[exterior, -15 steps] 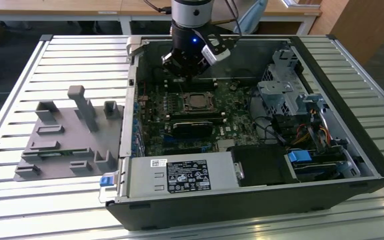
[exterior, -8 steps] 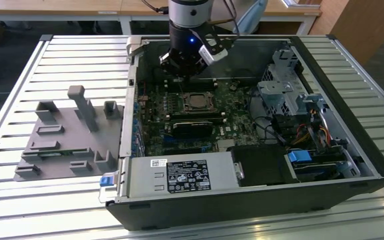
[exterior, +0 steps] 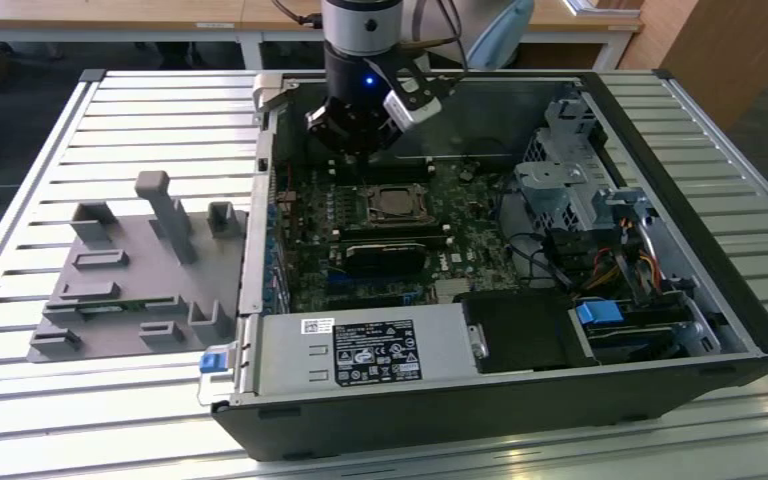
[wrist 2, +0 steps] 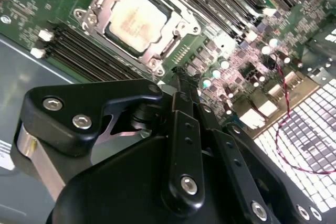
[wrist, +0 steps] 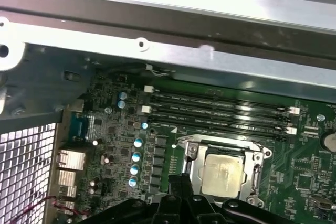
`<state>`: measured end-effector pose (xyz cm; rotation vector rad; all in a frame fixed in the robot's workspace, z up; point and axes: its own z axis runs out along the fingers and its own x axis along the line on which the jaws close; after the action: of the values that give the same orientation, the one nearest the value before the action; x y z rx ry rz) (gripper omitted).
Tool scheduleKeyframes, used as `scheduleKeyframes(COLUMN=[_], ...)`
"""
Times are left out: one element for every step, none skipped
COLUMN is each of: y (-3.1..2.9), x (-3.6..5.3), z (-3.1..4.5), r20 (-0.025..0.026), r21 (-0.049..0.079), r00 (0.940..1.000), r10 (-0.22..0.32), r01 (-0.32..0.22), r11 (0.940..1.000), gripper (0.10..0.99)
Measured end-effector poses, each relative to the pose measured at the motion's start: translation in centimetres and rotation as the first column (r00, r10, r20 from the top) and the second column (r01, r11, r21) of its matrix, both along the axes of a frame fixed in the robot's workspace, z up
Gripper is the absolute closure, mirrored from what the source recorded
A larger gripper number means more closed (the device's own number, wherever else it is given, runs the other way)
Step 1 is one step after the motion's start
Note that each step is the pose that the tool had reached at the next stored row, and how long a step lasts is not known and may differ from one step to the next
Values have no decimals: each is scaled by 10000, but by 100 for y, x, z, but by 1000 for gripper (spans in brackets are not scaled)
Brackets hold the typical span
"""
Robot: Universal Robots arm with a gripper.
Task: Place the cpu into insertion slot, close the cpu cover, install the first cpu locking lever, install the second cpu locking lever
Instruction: 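Install the first cpu locking lever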
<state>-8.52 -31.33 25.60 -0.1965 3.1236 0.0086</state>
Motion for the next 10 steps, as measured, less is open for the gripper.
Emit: scheduleKeyframes(y=[0,1,2,3,5,7,11,16,22,29], x=[-13,-26,-37,-48,-58,-67,-77,-87,-97,-107], z=[-1,-2,-2,-3,-3,-3,-3,-4,-4,-5], r20=[1,3,4,4,3,3,3,6,9,13], r21=[0,0,1,0,-1,-2,-2,0,-1,0], r00=[10000,10000,10000,10000,10000,10000,10000,10000,10000,10000], r10=[-1,0,-1,0,-1,-1,-1,0,0,0], r01=[1,0,1,0,1,1,1,0,0,0], r11=[10000,10000,10000,10000,10000,10000,10000,10000,10000,10000], gripper=[969,969,969,969,969,969,969,969,969,969])
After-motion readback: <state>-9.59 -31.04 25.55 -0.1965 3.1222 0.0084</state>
